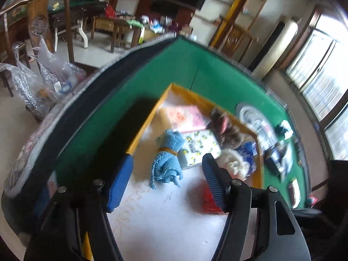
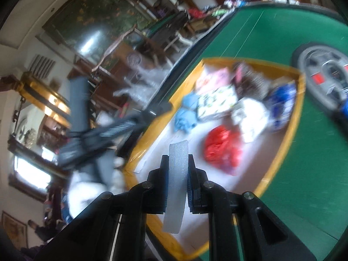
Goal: Organize soft objects
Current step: 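Release the blue towel into the box with the left gripper while the right drops the foam block in, then withdraw both open grippers from the box back over the table items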
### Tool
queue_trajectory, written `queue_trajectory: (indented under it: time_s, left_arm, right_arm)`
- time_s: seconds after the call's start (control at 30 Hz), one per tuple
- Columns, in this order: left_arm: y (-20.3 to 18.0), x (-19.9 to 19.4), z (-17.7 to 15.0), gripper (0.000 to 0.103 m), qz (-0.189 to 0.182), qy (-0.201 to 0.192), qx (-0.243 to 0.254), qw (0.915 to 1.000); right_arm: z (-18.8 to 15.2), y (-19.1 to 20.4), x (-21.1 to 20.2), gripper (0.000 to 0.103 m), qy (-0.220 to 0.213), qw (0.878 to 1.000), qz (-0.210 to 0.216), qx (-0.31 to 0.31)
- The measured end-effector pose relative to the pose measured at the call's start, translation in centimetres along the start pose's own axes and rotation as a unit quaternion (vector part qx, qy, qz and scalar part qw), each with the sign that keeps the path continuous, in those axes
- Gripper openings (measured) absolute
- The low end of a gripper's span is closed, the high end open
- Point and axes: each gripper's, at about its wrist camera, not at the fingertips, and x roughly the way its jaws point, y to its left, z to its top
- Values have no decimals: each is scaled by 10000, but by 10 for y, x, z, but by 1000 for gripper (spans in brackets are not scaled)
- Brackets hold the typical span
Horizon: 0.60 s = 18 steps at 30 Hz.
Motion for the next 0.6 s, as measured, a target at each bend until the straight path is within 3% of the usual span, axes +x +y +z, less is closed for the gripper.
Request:
queue_trajectory:
  time_s: [0.2, 0.4, 0.6]
  left_arm:
    - [19, -33, -9, 72, -438, -390, -278, 9979]
    - [25, -33, -18, 72, -599, -370, -424, 9966]
    - [29, -34, -25, 72, -673, -376, -537, 9956]
  right_arm:
    - [9, -8, 54, 13, 399, 9990, -13, 218]
    - [23, -20, 64, 16, 252, 9980, -546, 206]
    - [30, -23, 54, 32, 4, 9950, -1002, 36]
